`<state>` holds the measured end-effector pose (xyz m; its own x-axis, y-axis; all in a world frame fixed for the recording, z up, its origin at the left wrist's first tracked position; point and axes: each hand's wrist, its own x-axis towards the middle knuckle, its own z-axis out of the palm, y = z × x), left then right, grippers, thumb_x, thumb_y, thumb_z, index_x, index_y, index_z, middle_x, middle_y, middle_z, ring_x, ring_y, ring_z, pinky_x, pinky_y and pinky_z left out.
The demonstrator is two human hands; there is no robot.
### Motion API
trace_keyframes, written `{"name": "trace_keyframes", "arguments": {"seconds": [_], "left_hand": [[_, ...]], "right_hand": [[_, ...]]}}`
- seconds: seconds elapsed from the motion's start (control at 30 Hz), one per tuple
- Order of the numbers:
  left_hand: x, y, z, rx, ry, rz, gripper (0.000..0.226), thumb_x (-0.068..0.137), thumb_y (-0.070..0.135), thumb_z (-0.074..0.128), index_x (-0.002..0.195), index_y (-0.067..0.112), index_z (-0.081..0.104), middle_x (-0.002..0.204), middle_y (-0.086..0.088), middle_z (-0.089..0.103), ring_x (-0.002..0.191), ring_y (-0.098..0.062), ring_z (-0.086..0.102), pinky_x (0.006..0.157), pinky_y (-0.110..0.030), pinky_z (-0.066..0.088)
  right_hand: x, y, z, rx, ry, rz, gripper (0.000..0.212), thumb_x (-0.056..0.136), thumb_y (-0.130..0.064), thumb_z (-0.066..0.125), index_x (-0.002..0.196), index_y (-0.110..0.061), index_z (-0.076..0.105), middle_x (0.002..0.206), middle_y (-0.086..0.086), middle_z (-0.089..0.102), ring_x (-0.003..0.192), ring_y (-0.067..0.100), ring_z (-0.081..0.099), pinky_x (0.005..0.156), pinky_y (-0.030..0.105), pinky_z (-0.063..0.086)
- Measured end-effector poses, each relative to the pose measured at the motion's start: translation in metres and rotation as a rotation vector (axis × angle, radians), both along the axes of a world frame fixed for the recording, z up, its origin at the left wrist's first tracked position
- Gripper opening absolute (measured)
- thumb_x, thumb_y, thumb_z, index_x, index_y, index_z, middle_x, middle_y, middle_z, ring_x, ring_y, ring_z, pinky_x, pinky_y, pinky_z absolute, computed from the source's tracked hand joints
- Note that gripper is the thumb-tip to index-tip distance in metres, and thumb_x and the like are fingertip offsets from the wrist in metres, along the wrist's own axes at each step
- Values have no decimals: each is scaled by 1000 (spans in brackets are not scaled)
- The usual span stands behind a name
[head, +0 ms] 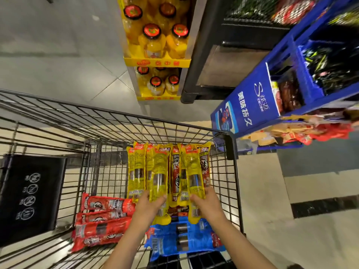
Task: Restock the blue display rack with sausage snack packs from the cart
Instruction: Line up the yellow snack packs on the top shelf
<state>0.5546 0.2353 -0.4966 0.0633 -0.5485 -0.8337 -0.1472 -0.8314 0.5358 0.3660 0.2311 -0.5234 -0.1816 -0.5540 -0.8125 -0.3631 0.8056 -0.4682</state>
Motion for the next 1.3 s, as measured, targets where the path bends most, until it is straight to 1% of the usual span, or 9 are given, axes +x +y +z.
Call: {"name": "trace_keyframes", "arguments": {"seconds": [0.2, 0.4, 0.57, 0.7, 0.8, 0.93, 1.1, 1.17, 1.3], "left_hand": [[-1, 19, 57, -62, 143, 63, 94, 78, 40, 72, 149, 13, 16, 153, -12, 27, 135, -31, 34, 111, -46, 30], [-30, 16, 118, -103, 257, 5, 89, 82, 46, 63, 150, 17, 13, 157, -7, 17, 141, -28, 23, 112, -47, 22], [-79, 14, 161, -183, 303, -99, 78, 56, 63, 77, 122, 27, 56, 120, -3, 64, 116, -21, 56, 104, -50, 39], [-144, 31, 192, -256, 331, -138, 50, 58, 39, 80, 102, 22, 64, 85, 6, 74, 86, -10, 68, 89, -47, 52], [-203, 48, 208, -262, 350, -191, 53, 55, 37, 80, 102, 15, 65, 84, -3, 75, 85, -23, 70, 82, -52, 54], [-286, 63, 224, -228, 448, -189, 56, 64, 12, 75, 114, -1, 55, 81, -7, 74, 68, -18, 71, 51, -29, 54], [-371, 70, 246, -220, 519, -234, 48, 77, 0, 69, 121, -6, 50, 97, -19, 71, 73, -23, 72, 50, -28, 53], [-393, 68, 254, -226, 549, -261, 57, 69, 5, 75, 120, -3, 51, 96, -19, 71, 73, -22, 71, 51, -28, 54], [-420, 54, 268, -323, 536, -300, 61, 58, 15, 74, 115, 5, 54, 90, -13, 73, 67, -21, 67, 54, -30, 54]], "right_hand": [[-7, 12, 80, -85, -199, -80, 24, 86, -16, 66, 108, -22, 57, 101, -1, 69, 85, 7, 67, 65, 17, 51], [-45, 28, 145, -226, -258, -223, 22, 86, -20, 67, 108, -19, 65, 98, 4, 73, 89, 23, 70, 81, 45, 57], [-97, 49, 188, -309, -303, -245, 16, 87, -15, 66, 103, -11, 65, 78, 1, 68, 55, 6, 62, 41, 16, 41], [-153, 76, 208, -361, -315, -247, 12, 85, -20, 67, 96, -14, 67, 80, 3, 71, 70, 17, 68, 50, 21, 47], [-204, 97, 222, -364, -364, -287, 18, 83, -21, 69, 99, -15, 66, 87, 7, 73, 91, 33, 69, 60, 29, 51], [-280, 124, 242, -371, -416, -325, 48, 67, -34, 73, 109, -14, 59, 102, 16, 70, 95, 35, 68, 62, 32, 53], [-360, 139, 265, -457, -400, -336, 43, 76, -23, 73, 113, -10, 55, 93, 16, 70, 81, 29, 70, 56, 31, 52], [-382, 139, 274, -487, -401, -370, 35, 83, -10, 70, 113, -5, 54, 89, 16, 68, 72, 27, 70, 57, 33, 53], [-420, 131, 292, -541, -420, -379, 32, 80, -14, 74, 108, -8, 61, 95, 17, 70, 72, 26, 70, 58, 32, 55]]}}
